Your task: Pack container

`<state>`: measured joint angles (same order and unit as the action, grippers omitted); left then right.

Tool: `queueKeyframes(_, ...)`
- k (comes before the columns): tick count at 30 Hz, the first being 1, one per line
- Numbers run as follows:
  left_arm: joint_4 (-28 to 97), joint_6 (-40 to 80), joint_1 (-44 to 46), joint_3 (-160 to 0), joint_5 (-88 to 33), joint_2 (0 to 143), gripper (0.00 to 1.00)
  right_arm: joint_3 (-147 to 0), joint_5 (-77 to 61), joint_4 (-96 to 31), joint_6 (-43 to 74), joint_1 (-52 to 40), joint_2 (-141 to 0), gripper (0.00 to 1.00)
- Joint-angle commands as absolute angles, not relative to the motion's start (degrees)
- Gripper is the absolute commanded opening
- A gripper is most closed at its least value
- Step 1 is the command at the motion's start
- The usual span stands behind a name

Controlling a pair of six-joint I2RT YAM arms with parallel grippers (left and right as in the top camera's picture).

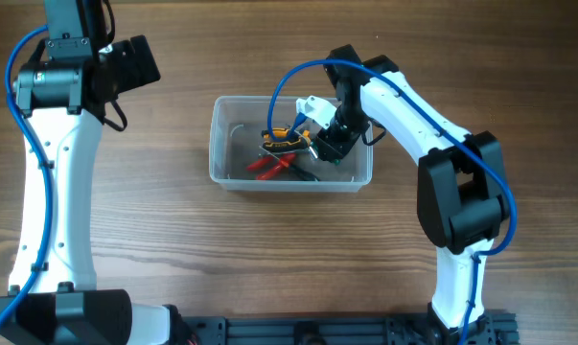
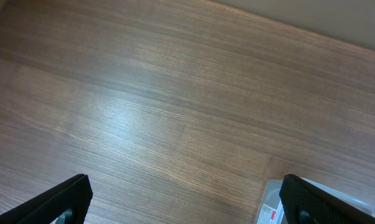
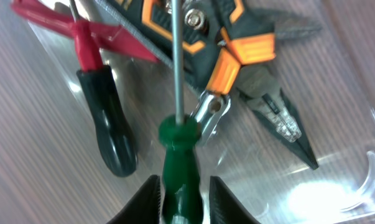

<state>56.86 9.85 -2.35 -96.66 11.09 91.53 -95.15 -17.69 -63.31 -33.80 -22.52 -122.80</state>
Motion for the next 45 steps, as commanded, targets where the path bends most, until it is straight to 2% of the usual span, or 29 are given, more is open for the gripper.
queueKeyframes(1,56.9,11.0,-2.5,-96.9,11.0,91.0,1.00,-95.1,-17.6,-63.0,-34.3,-22.7,-123.7,0.33)
queueKeyframes(4,56.9,11.0,-2.5,-96.9,11.0,91.0,1.00,-95.1,-18.0,-63.3,-33.8,-22.7,-123.7,0.40)
queueKeyframes(14,56.9,11.0,-2.5,-96.9,11.0,91.0,1.00,-97.5,-22.7,-65.6,-32.8,-22.7,-123.6,0.40)
queueKeyframes(22,56.9,11.0,-2.5,-96.9,11.0,91.0,1.00,-111.9,-26.1,-71.5,-31.0,-24.1,-121.8,0.40)
queueKeyframes(25,56.9,11.0,-2.5,-96.9,11.0,91.0,1.00,-119.9,-25.7,-71.2,-23.0,-24.0,-119.8,0.45)
queueKeyframes(28,56.9,11.0,-2.5,-96.9,11.0,91.0,1.00,-127.7,-17.3,-70.7,-9.8,-22.5,-118.0,0.48)
queueKeyframes(31,56.9,11.0,-2.5,-96.9,11.0,91.0,1.00,-132.9,-8.5,-70.7,-2.2,-19.5,-115.6,0.49)
queueKeyframes(32,56.9,11.0,-2.5,-96.9,11.0,91.0,1.00,-133.8,-5.2,-70.6,-0.3,-18.0,-114.7,0.52)
queueKeyframes(35,56.9,11.0,-2.5,-96.9,10.9,91.0,1.00,-134.3,3.1,-70.0,4.2,-12.4,-111.6,0.87)
queueKeyframes(36,56.9,11.0,-2.5,-96.9,11.0,91.0,1.00,-134.3,3.2,-69.9,4.5,-10.6,-111.0,0.95)
queueKeyframes(37,56.9,11.0,-2.5,-96.9,11.0,91.0,1.00,-134.3,2.7,-69.8,4.4,-8.5,-110.3,0.99)
queueKeyframes(40,56.9,11.0,-2.5,-96.9,11.0,91.0,1.00,-134.3,-1.3,-69.8,3.0,-2.9,-109.5,1.00)
queueKeyframes(45,56.9,11.0,-2.5,-96.9,11.0,91.0,1.00,-134.3,-3.7,-69.8,3.2,-0.8,-109.5,1.00)
